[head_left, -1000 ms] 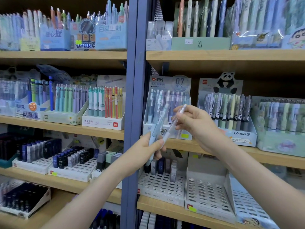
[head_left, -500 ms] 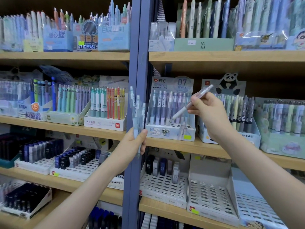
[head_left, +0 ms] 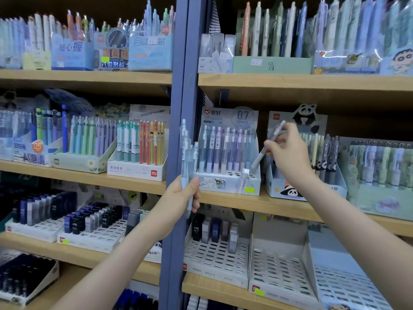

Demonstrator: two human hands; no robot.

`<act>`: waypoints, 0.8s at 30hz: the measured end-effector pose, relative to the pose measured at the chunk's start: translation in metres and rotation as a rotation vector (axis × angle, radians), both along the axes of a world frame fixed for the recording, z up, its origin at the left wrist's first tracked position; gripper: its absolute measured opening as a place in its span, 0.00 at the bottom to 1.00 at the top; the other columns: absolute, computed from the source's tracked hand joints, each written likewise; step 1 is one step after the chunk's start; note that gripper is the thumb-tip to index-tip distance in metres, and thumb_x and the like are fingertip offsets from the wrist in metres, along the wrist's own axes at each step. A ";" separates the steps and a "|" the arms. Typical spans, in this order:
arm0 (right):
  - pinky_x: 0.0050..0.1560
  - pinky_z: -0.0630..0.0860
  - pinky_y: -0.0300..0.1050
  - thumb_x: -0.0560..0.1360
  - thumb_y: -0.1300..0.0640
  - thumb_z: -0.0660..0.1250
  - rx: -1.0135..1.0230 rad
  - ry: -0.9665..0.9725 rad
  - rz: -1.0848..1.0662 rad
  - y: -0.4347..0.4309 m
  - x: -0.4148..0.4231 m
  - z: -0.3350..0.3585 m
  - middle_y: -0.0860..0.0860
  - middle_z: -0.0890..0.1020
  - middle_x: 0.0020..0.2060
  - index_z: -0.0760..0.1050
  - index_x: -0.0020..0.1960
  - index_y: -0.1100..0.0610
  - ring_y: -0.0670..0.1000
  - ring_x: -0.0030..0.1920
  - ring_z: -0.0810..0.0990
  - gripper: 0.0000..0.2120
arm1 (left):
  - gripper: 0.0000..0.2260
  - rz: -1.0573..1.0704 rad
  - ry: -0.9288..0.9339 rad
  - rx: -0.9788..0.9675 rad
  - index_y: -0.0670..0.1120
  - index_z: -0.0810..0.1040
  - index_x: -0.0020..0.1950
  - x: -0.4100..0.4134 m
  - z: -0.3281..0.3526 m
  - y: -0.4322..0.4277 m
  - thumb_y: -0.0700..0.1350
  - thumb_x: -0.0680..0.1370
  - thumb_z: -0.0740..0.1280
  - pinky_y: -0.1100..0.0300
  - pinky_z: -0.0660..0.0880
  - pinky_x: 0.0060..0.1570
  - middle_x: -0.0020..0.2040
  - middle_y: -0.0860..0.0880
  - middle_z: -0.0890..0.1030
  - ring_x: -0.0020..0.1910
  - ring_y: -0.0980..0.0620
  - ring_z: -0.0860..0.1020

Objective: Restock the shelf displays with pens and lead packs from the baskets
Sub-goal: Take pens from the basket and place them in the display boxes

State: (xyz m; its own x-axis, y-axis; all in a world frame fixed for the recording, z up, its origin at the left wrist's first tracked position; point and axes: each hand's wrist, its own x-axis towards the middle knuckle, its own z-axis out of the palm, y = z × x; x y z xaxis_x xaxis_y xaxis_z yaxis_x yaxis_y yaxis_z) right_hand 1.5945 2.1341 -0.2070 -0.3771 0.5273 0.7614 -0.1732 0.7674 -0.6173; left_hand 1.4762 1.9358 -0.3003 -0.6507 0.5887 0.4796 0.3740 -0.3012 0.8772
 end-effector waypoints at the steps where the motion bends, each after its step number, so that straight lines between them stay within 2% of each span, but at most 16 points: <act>1: 0.42 0.75 0.41 0.78 0.63 0.64 0.030 -0.008 -0.009 0.001 -0.002 0.000 0.50 0.79 0.40 0.64 0.61 0.52 0.48 0.41 0.80 0.15 | 0.14 -0.001 -0.001 0.004 0.42 0.69 0.42 -0.001 -0.001 0.002 0.51 0.81 0.59 0.66 0.72 0.31 0.30 0.50 0.74 0.27 0.55 0.72; 3: 0.41 0.74 0.39 0.78 0.64 0.64 0.101 -0.023 -0.020 0.002 -0.007 -0.001 0.49 0.78 0.38 0.61 0.68 0.53 0.50 0.42 0.80 0.22 | 0.15 -0.006 0.001 0.007 0.42 0.69 0.41 -0.002 -0.003 0.005 0.52 0.79 0.60 0.65 0.72 0.33 0.29 0.50 0.74 0.28 0.55 0.73; 7: 0.45 0.76 0.49 0.78 0.66 0.62 0.238 -0.048 -0.031 0.003 -0.016 0.001 0.50 0.75 0.40 0.57 0.72 0.52 0.54 0.43 0.80 0.27 | 0.17 -0.020 0.007 0.000 0.42 0.69 0.42 -0.003 -0.004 0.009 0.56 0.77 0.60 0.63 0.71 0.33 0.28 0.51 0.75 0.29 0.54 0.73; 9: 0.44 0.76 0.50 0.78 0.66 0.62 0.276 -0.047 -0.042 0.003 -0.019 0.002 0.49 0.75 0.41 0.57 0.73 0.51 0.54 0.42 0.80 0.27 | 0.18 -0.024 0.009 -0.002 0.42 0.69 0.42 -0.004 -0.003 0.010 0.58 0.75 0.60 0.62 0.71 0.34 0.28 0.51 0.75 0.29 0.53 0.73; 12: 0.41 0.75 0.45 0.79 0.65 0.61 0.296 -0.010 -0.051 0.006 -0.023 0.003 0.46 0.73 0.40 0.57 0.72 0.52 0.52 0.41 0.79 0.26 | 0.17 -0.031 0.009 0.014 0.42 0.69 0.42 -0.004 -0.002 0.012 0.57 0.76 0.60 0.65 0.71 0.32 0.29 0.51 0.75 0.29 0.55 0.73; 14: 0.39 0.74 0.45 0.78 0.66 0.61 0.310 -0.035 -0.062 0.007 -0.025 0.003 0.48 0.74 0.40 0.57 0.72 0.52 0.53 0.41 0.78 0.26 | 0.17 -0.038 0.013 0.019 0.42 0.69 0.42 -0.005 -0.002 0.012 0.57 0.75 0.60 0.65 0.71 0.31 0.29 0.51 0.75 0.29 0.55 0.73; 17: 0.43 0.77 0.52 0.78 0.66 0.62 0.303 -0.103 -0.070 0.009 -0.028 0.002 0.54 0.75 0.40 0.58 0.71 0.51 0.56 0.41 0.78 0.25 | 0.18 -0.044 0.014 0.022 0.42 0.69 0.42 -0.006 -0.003 0.012 0.58 0.73 0.60 0.65 0.72 0.33 0.30 0.50 0.75 0.29 0.55 0.74; 20: 0.44 0.77 0.54 0.78 0.66 0.62 0.299 -0.161 -0.082 0.011 -0.032 0.002 0.59 0.76 0.42 0.58 0.70 0.50 0.57 0.42 0.78 0.26 | 0.18 -0.049 0.017 0.023 0.43 0.70 0.42 -0.008 -0.005 0.013 0.58 0.74 0.60 0.62 0.73 0.37 0.30 0.51 0.75 0.30 0.54 0.74; 22: 0.46 0.76 0.54 0.77 0.67 0.63 0.332 -0.206 -0.111 0.013 -0.037 0.003 0.57 0.74 0.42 0.59 0.70 0.50 0.55 0.41 0.76 0.26 | 0.17 -0.056 0.017 0.029 0.43 0.70 0.42 -0.009 -0.006 0.013 0.59 0.74 0.60 0.58 0.73 0.40 0.30 0.52 0.75 0.31 0.53 0.74; 24: 0.50 0.76 0.53 0.76 0.67 0.64 0.364 -0.236 -0.159 0.016 -0.043 0.004 0.52 0.72 0.46 0.60 0.70 0.52 0.53 0.45 0.75 0.26 | 0.17 -0.055 0.017 0.031 0.43 0.70 0.42 -0.009 -0.006 0.014 0.59 0.74 0.60 0.58 0.73 0.41 0.29 0.52 0.76 0.31 0.53 0.74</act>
State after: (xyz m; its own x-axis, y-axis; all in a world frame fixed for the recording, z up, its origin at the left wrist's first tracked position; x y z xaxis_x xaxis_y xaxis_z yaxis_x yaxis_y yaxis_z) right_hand 1.5517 2.1506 -0.2028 -0.4986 0.3064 0.8108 0.0770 0.9474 -0.3107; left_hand 1.4669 1.9497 -0.3066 -0.6094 0.6079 0.5090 0.3714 -0.3484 0.8606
